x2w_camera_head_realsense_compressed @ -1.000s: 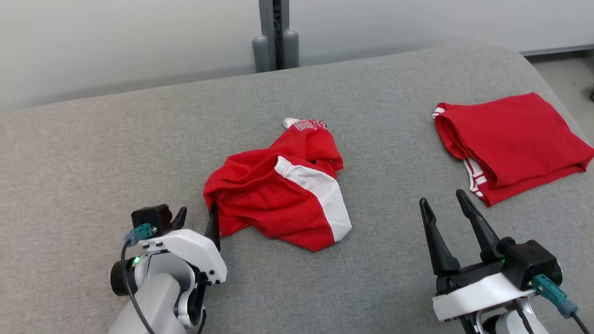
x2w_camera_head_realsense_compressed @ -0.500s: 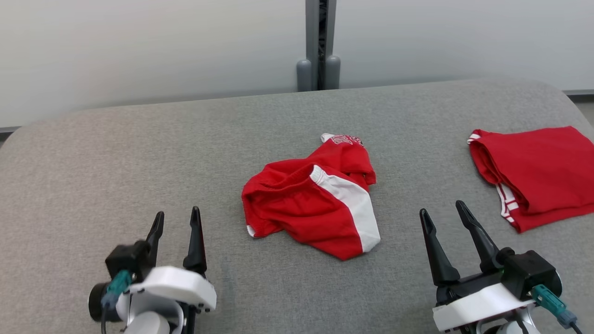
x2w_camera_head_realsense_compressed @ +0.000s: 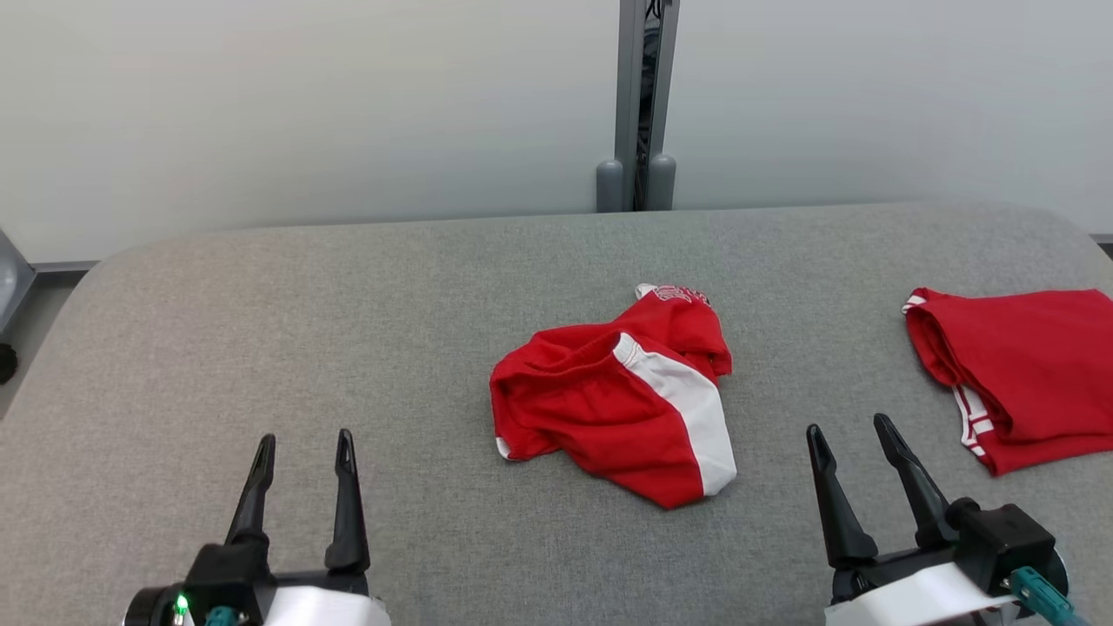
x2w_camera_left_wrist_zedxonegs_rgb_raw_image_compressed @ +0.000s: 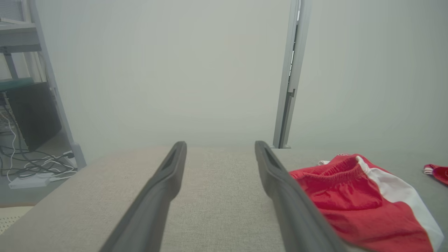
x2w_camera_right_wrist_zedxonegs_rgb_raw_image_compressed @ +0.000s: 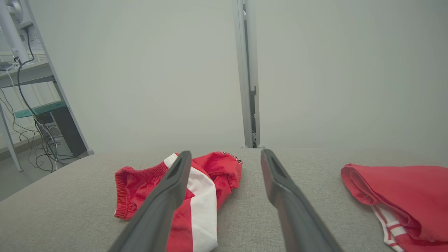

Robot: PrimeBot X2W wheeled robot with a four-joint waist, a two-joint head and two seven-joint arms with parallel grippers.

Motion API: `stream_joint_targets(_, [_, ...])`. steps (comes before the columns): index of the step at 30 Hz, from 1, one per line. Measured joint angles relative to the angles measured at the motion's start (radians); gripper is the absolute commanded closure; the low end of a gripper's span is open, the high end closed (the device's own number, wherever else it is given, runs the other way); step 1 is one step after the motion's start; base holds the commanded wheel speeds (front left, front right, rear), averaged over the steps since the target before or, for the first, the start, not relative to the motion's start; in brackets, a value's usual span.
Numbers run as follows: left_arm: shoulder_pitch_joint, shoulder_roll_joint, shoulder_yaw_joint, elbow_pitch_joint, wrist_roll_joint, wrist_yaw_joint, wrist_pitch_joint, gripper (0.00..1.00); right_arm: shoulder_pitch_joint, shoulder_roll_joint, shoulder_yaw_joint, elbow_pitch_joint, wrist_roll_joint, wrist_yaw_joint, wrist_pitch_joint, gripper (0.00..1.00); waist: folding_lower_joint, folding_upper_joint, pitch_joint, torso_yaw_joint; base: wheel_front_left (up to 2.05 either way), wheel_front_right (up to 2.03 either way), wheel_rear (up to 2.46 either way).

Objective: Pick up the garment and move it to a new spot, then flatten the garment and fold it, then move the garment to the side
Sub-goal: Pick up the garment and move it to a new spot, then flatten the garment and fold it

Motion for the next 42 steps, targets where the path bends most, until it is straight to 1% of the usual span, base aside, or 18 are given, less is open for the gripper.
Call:
stream_joint_targets(2, [0.025,-0.004,0.005,-0.002,0.010,-0.022,0.000,0.00,0.013,0.003,-0.006,0.001,0.000,0.000,0.000,0.00,0.0000,0.0000,-0.012,0.003,0.00,0.00,0.00])
stream_joint_targets(8, [0.083,-0.022,0.034,0.009,0.031,-0.042,-0.001,0.00,0.052,0.008,-0.030,0.030,0.000,0.000,0.000,0.00,0.0000,0.0000,-0.043,0.011,0.00,0.00,0.00])
stream_joint_targets(12, [0.102,-0.030,0.033,0.023,0.053,-0.057,-0.001,0.00,0.065,0.011,-0.035,0.049,-0.005,0.000,0.000,0.00,0.0000,0.0000,-0.048,0.012,0.00,0.00,0.00])
stream_joint_targets(25, [0.104,-0.035,0.045,0.043,0.071,-0.069,-0.001,0.00,0.072,0.014,-0.032,0.065,-0.006,0.000,0.000,0.00,0.0000,0.0000,-0.046,0.003,0.00,0.00,0.00])
stream_joint_targets(42, [0.101,-0.036,0.028,0.038,0.075,-0.058,-0.001,0.00,0.069,0.018,-0.025,0.067,-0.006,0.000,0.000,0.00,0.0000,0.0000,-0.051,-0.003,0.00,0.00,0.00])
